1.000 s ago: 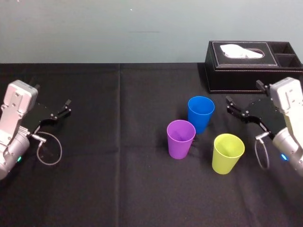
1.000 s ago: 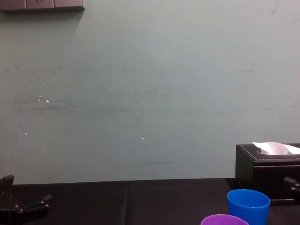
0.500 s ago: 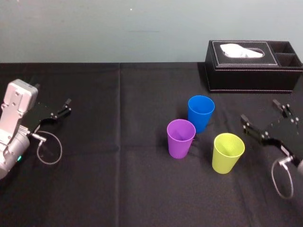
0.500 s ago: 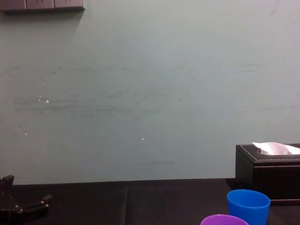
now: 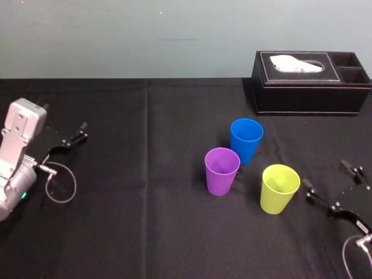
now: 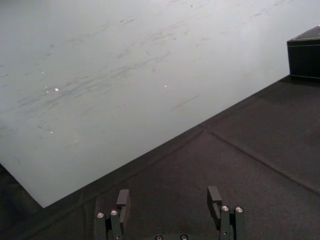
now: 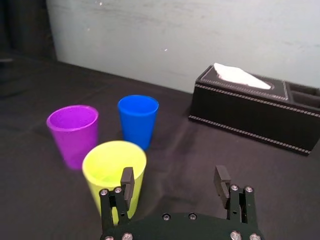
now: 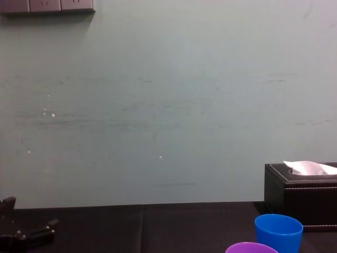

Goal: Stack the three plastic cups sequentially using one hand.

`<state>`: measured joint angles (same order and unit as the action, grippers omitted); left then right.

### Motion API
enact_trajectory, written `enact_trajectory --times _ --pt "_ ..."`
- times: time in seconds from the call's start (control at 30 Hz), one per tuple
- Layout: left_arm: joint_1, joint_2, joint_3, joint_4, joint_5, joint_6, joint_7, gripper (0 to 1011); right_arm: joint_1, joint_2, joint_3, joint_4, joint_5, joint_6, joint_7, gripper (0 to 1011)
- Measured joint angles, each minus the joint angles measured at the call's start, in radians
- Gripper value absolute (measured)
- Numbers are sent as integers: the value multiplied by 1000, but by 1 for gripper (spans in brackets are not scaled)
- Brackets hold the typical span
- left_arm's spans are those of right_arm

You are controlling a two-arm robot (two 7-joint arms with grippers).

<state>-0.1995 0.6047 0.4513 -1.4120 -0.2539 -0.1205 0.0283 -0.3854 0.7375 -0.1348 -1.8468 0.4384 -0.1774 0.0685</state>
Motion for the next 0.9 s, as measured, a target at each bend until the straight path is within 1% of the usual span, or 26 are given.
enact_trajectory --times 0.07,0.17,0.33,0.43,0.57,0.6,0.8,0.9 --pt "0 0 0 0 0 0 0 1011 -27 10 8 -11 5 1 16 1000" --pt "0 0 0 0 0 0 0 1011 -46 16 8 -19 8 7 39 1000" --pt "0 0 0 0 0 0 0 1011 -50 10 -15 -21 -5 18 65 1000" --pt "0 0 0 0 0 0 0 1011 -43 -2 -29 -15 -17 23 77 1000" --pt "0 0 0 0 0 0 0 1011 -31 -21 -40 -8 -31 27 89 1000" --pt "0 0 0 0 0 0 0 1011 -31 -21 -40 -8 -31 27 89 1000" --pt "0 0 0 0 0 0 0 1011 -9 -54 -56 8 -52 30 98 1000" --pt "0 0 0 0 0 0 0 1011 9 -77 -65 18 -67 27 104 1000"
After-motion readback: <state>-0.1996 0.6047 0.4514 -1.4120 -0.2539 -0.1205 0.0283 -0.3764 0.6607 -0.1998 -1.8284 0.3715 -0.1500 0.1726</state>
